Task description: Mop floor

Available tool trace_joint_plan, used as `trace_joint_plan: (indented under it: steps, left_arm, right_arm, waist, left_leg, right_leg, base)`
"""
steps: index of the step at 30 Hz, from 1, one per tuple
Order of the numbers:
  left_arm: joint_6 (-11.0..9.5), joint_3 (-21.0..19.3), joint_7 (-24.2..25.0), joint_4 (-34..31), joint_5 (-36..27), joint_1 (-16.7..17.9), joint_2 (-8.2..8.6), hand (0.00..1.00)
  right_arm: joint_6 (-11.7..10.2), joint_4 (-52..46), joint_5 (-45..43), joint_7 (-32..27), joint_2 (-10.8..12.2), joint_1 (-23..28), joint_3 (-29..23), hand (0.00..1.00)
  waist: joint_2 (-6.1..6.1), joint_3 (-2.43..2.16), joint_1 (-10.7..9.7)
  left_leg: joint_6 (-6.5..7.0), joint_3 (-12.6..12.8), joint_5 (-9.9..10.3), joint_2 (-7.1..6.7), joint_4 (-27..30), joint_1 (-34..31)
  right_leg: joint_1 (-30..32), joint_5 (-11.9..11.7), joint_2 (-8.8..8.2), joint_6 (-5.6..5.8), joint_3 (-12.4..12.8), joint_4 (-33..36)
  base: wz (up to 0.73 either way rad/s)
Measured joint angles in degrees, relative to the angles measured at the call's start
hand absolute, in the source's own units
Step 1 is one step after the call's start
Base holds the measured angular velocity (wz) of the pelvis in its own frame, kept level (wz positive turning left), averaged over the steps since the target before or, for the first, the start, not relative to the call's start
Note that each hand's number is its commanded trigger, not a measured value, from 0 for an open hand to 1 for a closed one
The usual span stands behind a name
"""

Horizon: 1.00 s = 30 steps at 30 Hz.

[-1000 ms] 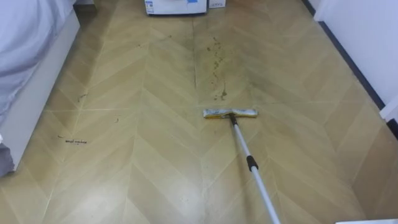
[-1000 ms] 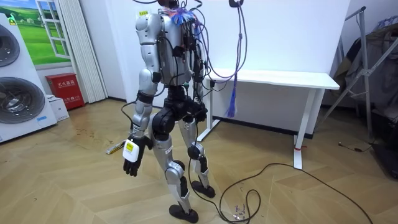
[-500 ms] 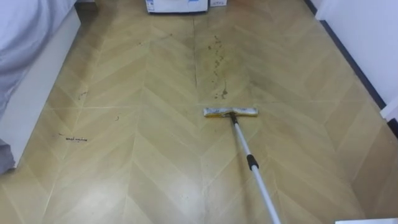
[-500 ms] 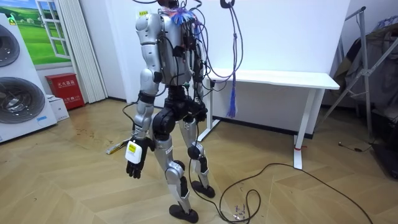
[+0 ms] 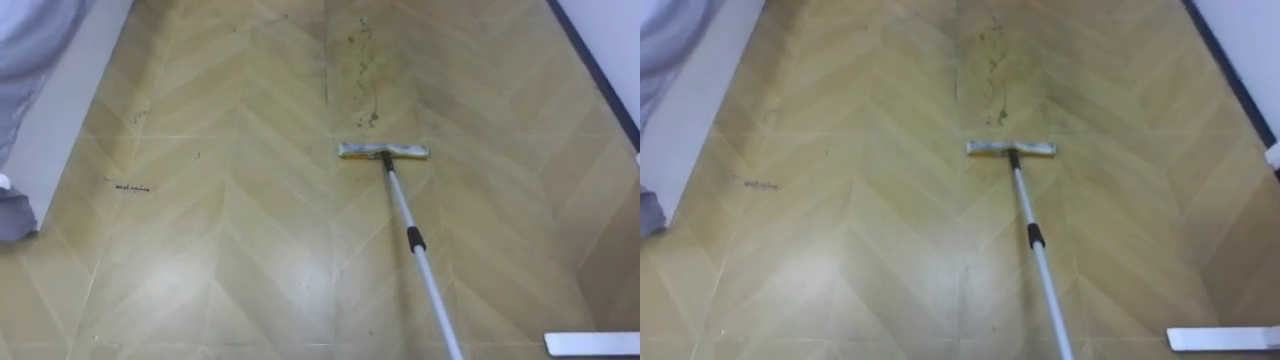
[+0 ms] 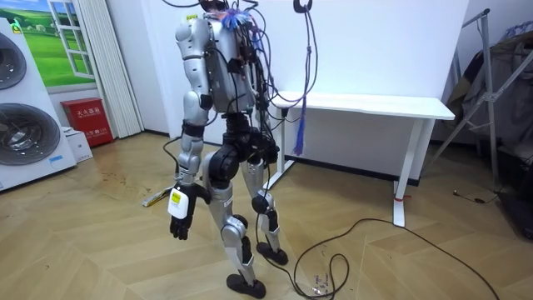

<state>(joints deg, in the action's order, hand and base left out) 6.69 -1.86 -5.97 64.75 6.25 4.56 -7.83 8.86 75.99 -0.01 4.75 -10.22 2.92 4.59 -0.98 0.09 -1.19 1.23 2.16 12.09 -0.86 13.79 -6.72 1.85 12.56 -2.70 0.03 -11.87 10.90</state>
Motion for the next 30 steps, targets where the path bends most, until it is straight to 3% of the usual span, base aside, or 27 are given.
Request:
trace_joint_plan:
  steps: [2, 7, 9, 12, 18, 23, 28, 30]
  left_arm:
    - [-0.71, 0.05, -0.05, 0.56, 0.08, -0.79, -0.03, 0.0]
    - [-2.73, 0.05, -0.04, 1.72, 0.02, -2.07, -0.01, 0.0]
    - [-3.28, 0.48, -0.04, 1.86, -0.09, -2.18, -0.05, 0.0]
    - [-3.37, 1.21, 0.07, 3.02, -2.45, -2.57, -0.45, 0.0]
    - [-1.37, 2.65, 0.16, 4.44, -3.23, -2.32, -0.57, 0.0]
    - [0.66, 2.54, 0.49, 4.44, -2.81, -2.26, -0.45, 0.0]
    - [2.24, 2.61, 0.38, 4.61, -2.8, -2.25, -0.16, 0.0]
    - [2.57, 2.86, 0.23, 4.7, -2.92, -2.24, -0.13, 0.0]
  right_arm:
    - [-0.05, 0.38, 1.37, -0.37, 0.03, -0.83, 0.48, 1.0]
    - [-1.38, 0.62, 3.29, -0.83, -0.5, -1.65, 0.41, 1.0]
    - [-1.92, 0.49, 4.04, -1.01, -0.78, -1.94, 0.54, 1.0]
    - [-2.6, 0.47, 4.75, -1.85, -0.85, -2.46, 0.75, 1.0]
    - [-2.62, 0.43, 8.88, -2.2, -1.11, -2.45, 2.13, 1.0]
    - [-2.61, 0.03, 9.16, -2.31, -1.25, -2.51, 1.97, 1.0]
    - [-2.51, 0.61, 11.54, -2.61, -1.57, -2.27, 2.39, 1.0]
    - [-2.49, 1.06, 12.86, -2.8, -1.64, -2.68, 2.93, 1.0]
  waist:
    - [0.1, 0.04, -0.01]
    - [1.08, 0.67, -0.05]
    - [1.43, 0.65, 0.16]
    - [1.74, 0.85, 0.39]
    - [1.71, 0.88, 1.63]
    - [1.58, 0.96, 2.71]
    - [1.8, 1.13, 3.27]
    - [1.94, 1.06, 3.91]
  left_leg:
    - [0.0, -0.05, -0.23, 0.05, 0.18, -1.79]
    - [0.03, -1.37, -0.31, 0.06, 2.12, -6.9]
    - [0.03, -1.51, -0.32, 0.13, 3.18, -9.13]
    - [0.03, -1.6, -0.31, 0.12, 4.84, -12.12]
    - [0.02, -1.65, -0.3, -0.01, 8.29, -17.65]
    - [0.04, -1.46, 0.36, 0.01, 15.12, -24.29]
    - [-0.25, -2.48, 4.48, -0.88, 25.6, -30.7]
    - [-0.75, -3.08, 5.02, -0.89, 28.65, -32.86]
  right_leg:
    - [1.58, -0.18, -0.03, -0.11, -0.39, 0.16]
    - [6.49, -0.13, -0.25, -0.16, -2.49, 2.88]
    - [9.04, 0.06, -0.44, -0.2, -2.65, 4.75]
    - [12.55, 0.49, -0.93, -0.21, -3.19, 7.71]
    - [17.87, 1.27, -1.54, -0.55, -3.14, 11.59]
    - [24.03, 3.88, -2.69, -1.28, -2.21, 18.06]
    - [31.09, 10.88, -5.14, -2.07, -1.98, 31.25]
    - [32.95, 12.2, -5.24, -2.82, -2.37, 34.71]
  base:
    - [0.08]
    - [0.13]
    - [0.04]
    - [0.02]
    - [0.07]
    - [0.06]
    - [0.15]
    - [0.13]
